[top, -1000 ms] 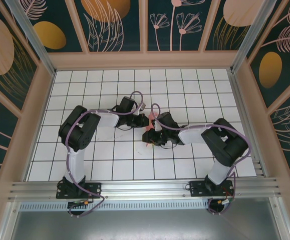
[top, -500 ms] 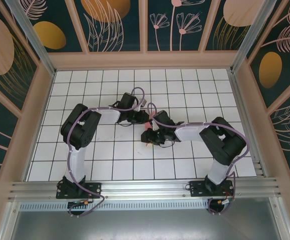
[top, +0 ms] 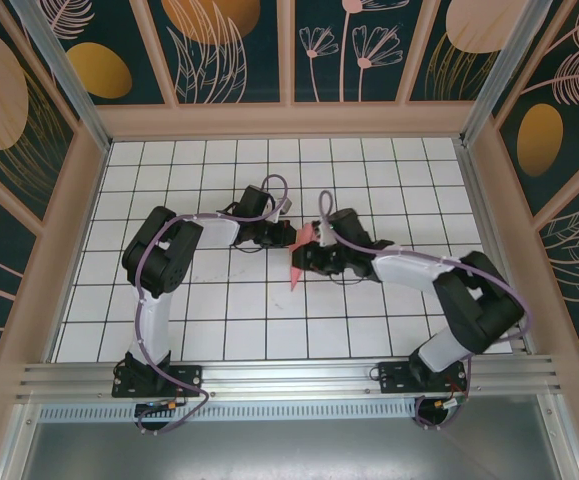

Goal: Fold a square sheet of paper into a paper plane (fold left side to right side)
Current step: Fold the wing for the fifth time at the center of the table.

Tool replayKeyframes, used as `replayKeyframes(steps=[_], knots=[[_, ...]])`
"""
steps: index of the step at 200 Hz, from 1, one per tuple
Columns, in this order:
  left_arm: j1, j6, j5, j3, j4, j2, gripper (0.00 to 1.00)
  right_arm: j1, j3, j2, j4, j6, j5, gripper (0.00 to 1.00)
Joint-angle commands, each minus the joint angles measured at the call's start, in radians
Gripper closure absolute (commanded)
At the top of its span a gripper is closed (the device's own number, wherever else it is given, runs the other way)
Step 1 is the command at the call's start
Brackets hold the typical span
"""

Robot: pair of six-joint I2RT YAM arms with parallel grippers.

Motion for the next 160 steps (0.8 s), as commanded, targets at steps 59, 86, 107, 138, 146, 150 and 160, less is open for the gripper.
replayKeyframes(steps=[59, 86, 107, 138, 146, 150, 160], knots=[[0.001, 0.002, -0.017, -0.019, 0.019, 0.060, 0.94, -0.133, 0.022, 0.057, 0.134, -0.003, -0.051, 0.65], [0.002, -0.004, -0.005, -0.020, 0.026, 0.060, 0.94, -0.133, 0.114, 0.160, 0.116, -0.005, -0.021, 0.65], [0.001, -0.015, 0.009, -0.023, 0.041, 0.060, 0.94, -0.132, 0.162, 0.220, 0.101, -0.011, -0.007, 0.65], [0.000, -0.013, 0.014, -0.027, 0.040, 0.047, 0.94, -0.139, 0.150, 0.188, 0.030, -0.026, 0.113, 0.59], [0.001, -0.013, 0.014, -0.027, 0.040, 0.043, 0.94, -0.151, 0.138, 0.175, 0.018, -0.022, 0.129, 0.58], [0.001, -0.013, 0.015, -0.027, 0.040, 0.041, 0.94, -0.155, 0.135, 0.173, 0.009, -0.020, 0.137, 0.58], [0.003, -0.013, 0.019, -0.027, 0.040, 0.034, 0.94, -0.172, 0.129, 0.171, -0.009, -0.016, 0.138, 0.57]])
